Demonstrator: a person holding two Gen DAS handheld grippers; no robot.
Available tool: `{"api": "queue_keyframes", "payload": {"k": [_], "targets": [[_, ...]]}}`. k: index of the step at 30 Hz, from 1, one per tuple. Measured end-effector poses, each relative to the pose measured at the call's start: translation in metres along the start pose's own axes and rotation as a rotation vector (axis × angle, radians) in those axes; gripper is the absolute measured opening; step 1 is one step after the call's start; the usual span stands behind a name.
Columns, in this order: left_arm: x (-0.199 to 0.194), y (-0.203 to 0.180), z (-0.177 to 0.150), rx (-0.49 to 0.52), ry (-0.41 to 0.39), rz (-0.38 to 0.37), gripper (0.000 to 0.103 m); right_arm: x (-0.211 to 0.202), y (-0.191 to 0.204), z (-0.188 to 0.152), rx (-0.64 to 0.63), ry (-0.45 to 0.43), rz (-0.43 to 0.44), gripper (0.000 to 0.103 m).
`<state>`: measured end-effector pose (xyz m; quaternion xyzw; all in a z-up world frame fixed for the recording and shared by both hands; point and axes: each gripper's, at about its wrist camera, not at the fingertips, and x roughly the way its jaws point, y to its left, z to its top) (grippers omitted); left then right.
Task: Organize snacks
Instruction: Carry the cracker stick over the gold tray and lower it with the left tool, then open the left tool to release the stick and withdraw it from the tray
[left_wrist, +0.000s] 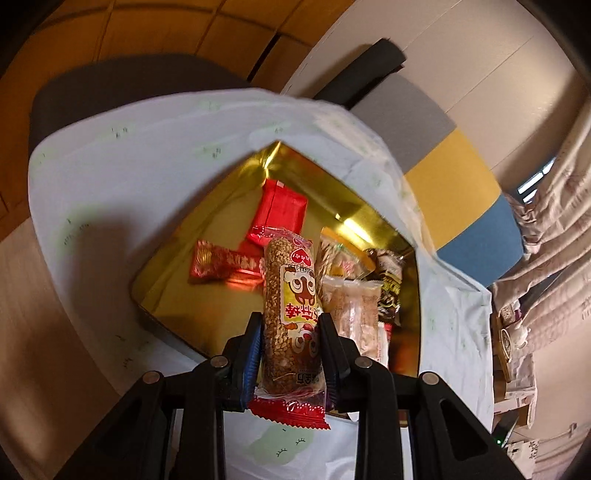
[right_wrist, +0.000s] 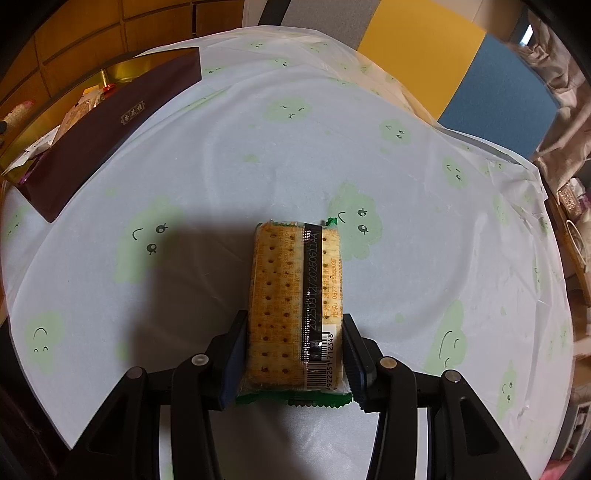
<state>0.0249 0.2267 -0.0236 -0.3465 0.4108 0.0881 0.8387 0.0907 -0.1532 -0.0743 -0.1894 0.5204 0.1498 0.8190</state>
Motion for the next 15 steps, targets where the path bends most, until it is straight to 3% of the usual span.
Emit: {"api": "queue_keyframes", "payload": {"k": [4, 10, 15], "targets": [[0.02, -0.017, 0.004, 0.028, 0.034, 0.006, 0.03, 0.0, -0.001, 0.001, 0.004, 0.002, 0.003, 0.047], [0.059, -0.023, 0.006, 0.041, 0.105, 0.092, 0.029, 0.0, 0.0, 0.001, -0.002, 0.003, -0.002, 0.048], [0.052, -0.031, -0.002, 0.136, 0.079, 0.145, 0.032, 0.001, 0.001, 0.001, -0.004, 0.005, -0.005, 0.048]]}}
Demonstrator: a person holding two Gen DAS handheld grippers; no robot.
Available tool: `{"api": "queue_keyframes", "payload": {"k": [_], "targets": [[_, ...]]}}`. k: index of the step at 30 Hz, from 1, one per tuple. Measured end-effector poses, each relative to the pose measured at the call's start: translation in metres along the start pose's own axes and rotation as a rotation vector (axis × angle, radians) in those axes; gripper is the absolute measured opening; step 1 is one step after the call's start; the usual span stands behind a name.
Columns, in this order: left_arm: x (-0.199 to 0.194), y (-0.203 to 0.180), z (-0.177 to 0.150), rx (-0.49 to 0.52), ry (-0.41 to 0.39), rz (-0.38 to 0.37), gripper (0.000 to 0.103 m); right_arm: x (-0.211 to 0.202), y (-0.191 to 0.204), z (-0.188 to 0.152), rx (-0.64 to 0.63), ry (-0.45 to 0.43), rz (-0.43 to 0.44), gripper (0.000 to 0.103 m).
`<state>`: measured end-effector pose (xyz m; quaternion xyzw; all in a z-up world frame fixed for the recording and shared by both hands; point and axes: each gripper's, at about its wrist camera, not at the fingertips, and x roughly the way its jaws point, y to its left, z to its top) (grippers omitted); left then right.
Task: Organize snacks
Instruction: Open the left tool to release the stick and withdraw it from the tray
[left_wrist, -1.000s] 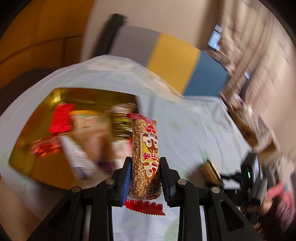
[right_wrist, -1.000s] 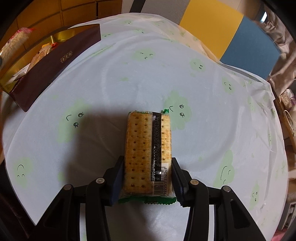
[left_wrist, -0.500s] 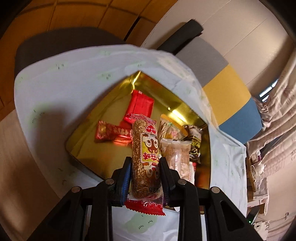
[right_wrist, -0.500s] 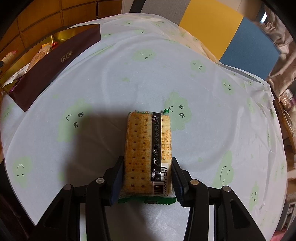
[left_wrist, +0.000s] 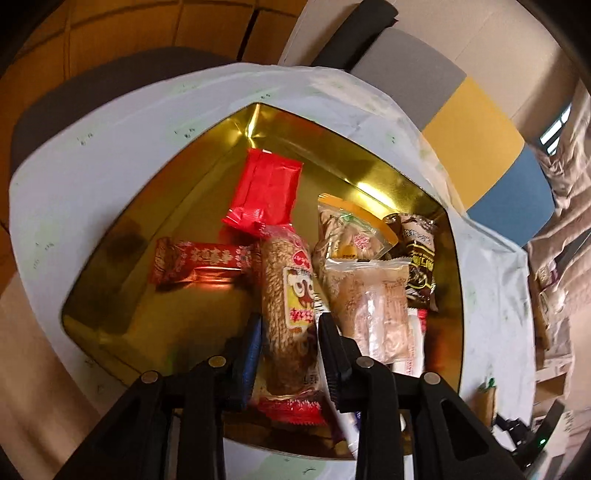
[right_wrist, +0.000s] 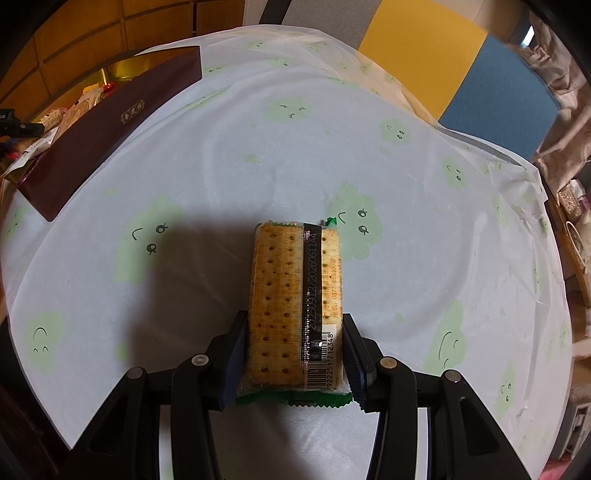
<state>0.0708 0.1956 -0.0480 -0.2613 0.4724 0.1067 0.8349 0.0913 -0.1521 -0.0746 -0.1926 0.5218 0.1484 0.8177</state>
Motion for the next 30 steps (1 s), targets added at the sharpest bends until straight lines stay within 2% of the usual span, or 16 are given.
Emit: {"api": "queue_keyframes", "payload": {"k": [7, 12, 16, 21, 30], "targets": [[-0.009, 0.004, -0.003, 0.033, -0.022, 0.009, 0.032, 0.0, 0.0, 0.001, -0.002, 0.001, -0.004, 0.048], [-0.016, -0.013, -0.006, 0.103, -0.046, -0.004, 0.032, 0.0, 0.001, 0.001, -0.002, 0.001, -0.008, 0.048], [-0.017, -0.021, -0.013, 0.115, -0.057, 0.002, 0.032, 0.0, 0.002, 0.0, -0.006, 0.0, -0.012, 0.048], [-0.024, -0.029, -0.022, 0.169, -0.09, 0.038, 0.032, -0.001, 0.004, 0.0, -0.018, -0.001, -0.022, 0.047], [-0.034, -0.031, -0.029, 0.189, -0.114, 0.046, 0.032, -0.001, 0.002, 0.0, -0.01, 0.0, -0.024, 0.048]]}}
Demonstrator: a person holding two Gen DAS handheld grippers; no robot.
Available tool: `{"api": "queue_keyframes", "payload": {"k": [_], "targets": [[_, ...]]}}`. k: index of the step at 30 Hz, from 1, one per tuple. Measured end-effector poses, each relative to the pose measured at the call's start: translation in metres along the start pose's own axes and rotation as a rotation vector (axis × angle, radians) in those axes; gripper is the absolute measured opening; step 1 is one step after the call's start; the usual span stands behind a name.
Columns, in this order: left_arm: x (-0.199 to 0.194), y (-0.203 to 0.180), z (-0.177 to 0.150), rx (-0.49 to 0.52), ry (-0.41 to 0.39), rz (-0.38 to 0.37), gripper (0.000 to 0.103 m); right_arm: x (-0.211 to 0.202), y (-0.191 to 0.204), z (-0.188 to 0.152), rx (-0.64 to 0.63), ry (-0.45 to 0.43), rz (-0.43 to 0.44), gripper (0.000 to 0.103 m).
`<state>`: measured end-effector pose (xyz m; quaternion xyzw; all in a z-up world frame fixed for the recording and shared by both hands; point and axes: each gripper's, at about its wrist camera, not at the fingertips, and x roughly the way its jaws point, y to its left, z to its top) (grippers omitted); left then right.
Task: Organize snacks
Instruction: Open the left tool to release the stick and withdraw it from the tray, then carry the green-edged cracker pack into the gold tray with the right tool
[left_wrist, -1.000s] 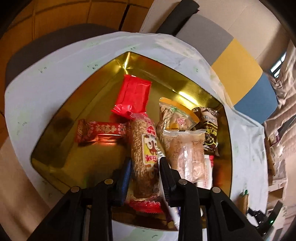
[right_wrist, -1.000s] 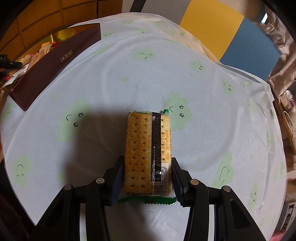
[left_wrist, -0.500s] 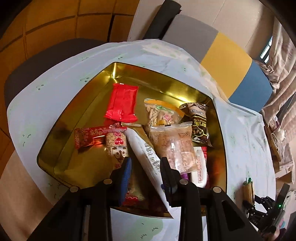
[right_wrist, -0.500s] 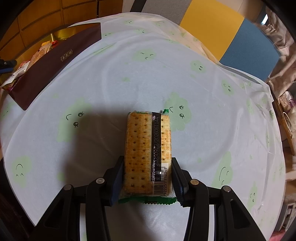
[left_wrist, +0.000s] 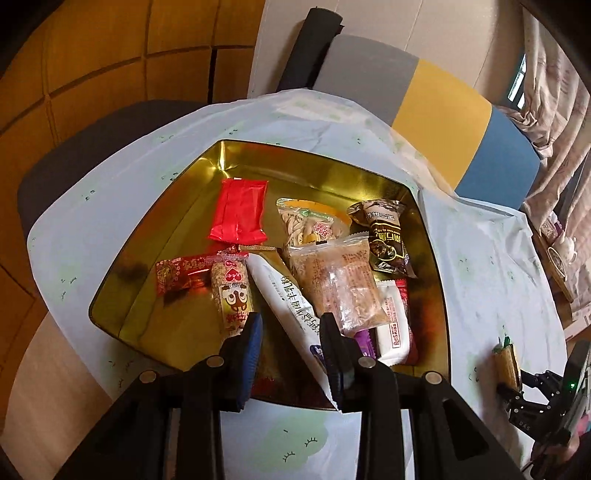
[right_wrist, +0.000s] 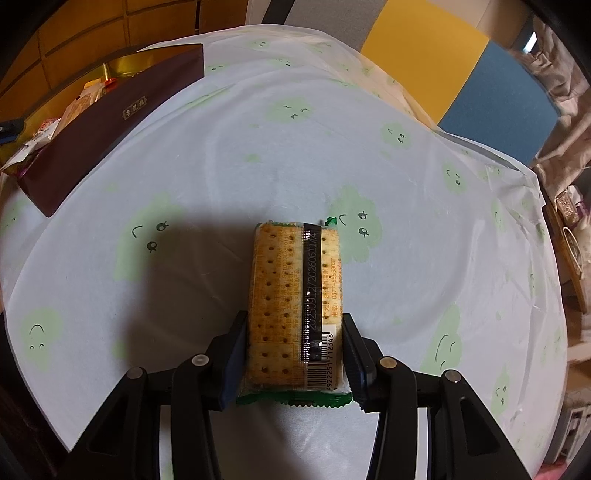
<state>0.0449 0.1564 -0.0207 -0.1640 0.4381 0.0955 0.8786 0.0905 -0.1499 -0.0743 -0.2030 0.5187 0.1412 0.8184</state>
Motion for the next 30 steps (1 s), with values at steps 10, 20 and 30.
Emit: {"api": "queue_keyframes", "payload": {"k": [10, 20, 30], "targets": [[-0.021, 0.017, -0.004, 0.003, -0.048, 0.032, 0.032, -0.002, 0.006, -0.002, -0.017, -0.012, -0.039, 0.047], [-0.033, 0.043, -0.01, -0.043, -0.063, 0.051, 0.032, -0.001, 0.007, -0.003, -0.016, -0.008, -0.054, 0.047], [-0.039, 0.053, -0.019, -0.042, -0.078, 0.05, 0.032, 0.0, 0.008, 0.005, 0.011, 0.043, -0.09, 0.047]]}}
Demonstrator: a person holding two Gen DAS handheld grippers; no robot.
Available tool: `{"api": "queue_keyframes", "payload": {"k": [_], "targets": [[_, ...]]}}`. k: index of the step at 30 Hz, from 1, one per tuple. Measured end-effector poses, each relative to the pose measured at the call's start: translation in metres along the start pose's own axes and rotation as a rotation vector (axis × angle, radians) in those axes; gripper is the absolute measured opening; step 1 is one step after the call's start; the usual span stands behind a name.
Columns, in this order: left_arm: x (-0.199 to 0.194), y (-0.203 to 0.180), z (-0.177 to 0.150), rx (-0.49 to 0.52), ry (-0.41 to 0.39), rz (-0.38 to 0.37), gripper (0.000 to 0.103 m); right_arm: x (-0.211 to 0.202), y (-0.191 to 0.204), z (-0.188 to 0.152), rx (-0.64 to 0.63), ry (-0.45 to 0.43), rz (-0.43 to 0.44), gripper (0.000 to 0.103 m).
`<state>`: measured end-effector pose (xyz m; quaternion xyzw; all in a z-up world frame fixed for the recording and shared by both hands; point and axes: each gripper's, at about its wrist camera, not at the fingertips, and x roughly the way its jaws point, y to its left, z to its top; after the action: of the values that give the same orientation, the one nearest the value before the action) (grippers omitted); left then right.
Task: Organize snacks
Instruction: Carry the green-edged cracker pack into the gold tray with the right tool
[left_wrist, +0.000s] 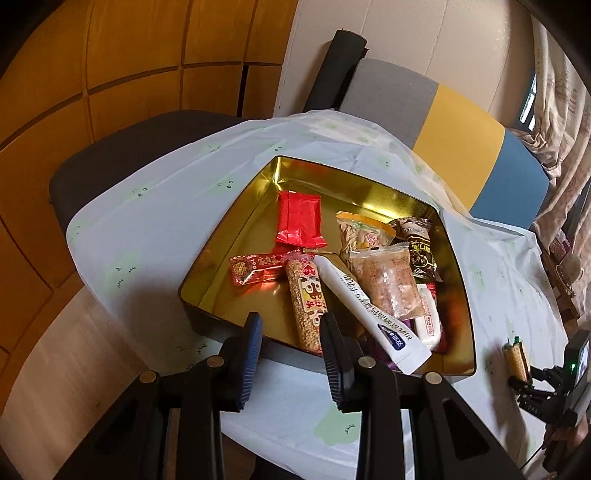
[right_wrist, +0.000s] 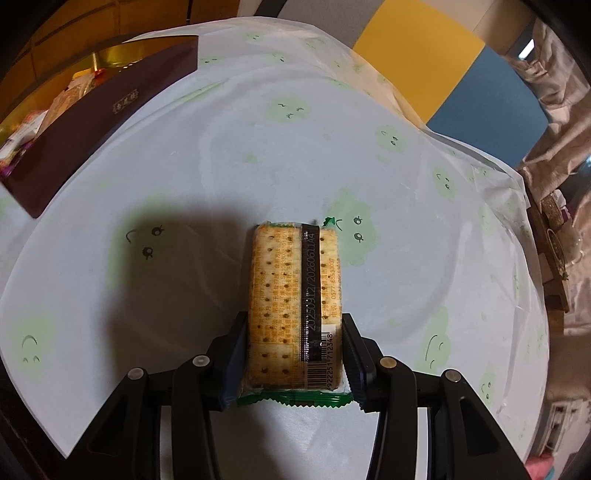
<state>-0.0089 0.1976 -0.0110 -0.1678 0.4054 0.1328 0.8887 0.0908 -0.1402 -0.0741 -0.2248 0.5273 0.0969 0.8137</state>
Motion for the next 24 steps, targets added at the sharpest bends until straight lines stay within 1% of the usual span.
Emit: {"api": "queue_keyframes", "payload": {"k": [3, 5, 7, 11, 15, 21, 24], "targets": [[-0.001, 0.003, -0.002, 0.0, -0.002, -0.002, 0.032, 0.0, -0.005, 0.003, 0.032, 0.004, 0.022, 0.047], [0.0, 0.006, -0.003, -0.001, -0.001, 0.002, 0.032, -0.002, -0.007, 0.004, 0.045, -0.002, 0.06, 0.047], [0.0, 0.01, -0.004, -0.011, 0.004, 0.001, 0.032, -0.003, -0.005, -0.001, 0.033, -0.012, 0.073, 0.047], [0.001, 0.017, -0.005, -0.026, 0.002, 0.006, 0.032, -0.014, 0.016, 0.018, 0.019, -0.048, 0.121, 0.047], [0.002, 0.022, -0.004, -0.036, 0.002, 0.008, 0.032, -0.031, 0.039, 0.039, 0.008, -0.104, 0.181, 0.047], [0.002, 0.025, -0.006, -0.032, -0.003, 0.022, 0.032, -0.059, 0.077, 0.071, -0.012, -0.19, 0.283, 0.047], [0.002, 0.025, -0.007, -0.025, -0.005, 0.028, 0.032, -0.069, 0.097, 0.084, -0.012, -0.22, 0.313, 0.047]]}}
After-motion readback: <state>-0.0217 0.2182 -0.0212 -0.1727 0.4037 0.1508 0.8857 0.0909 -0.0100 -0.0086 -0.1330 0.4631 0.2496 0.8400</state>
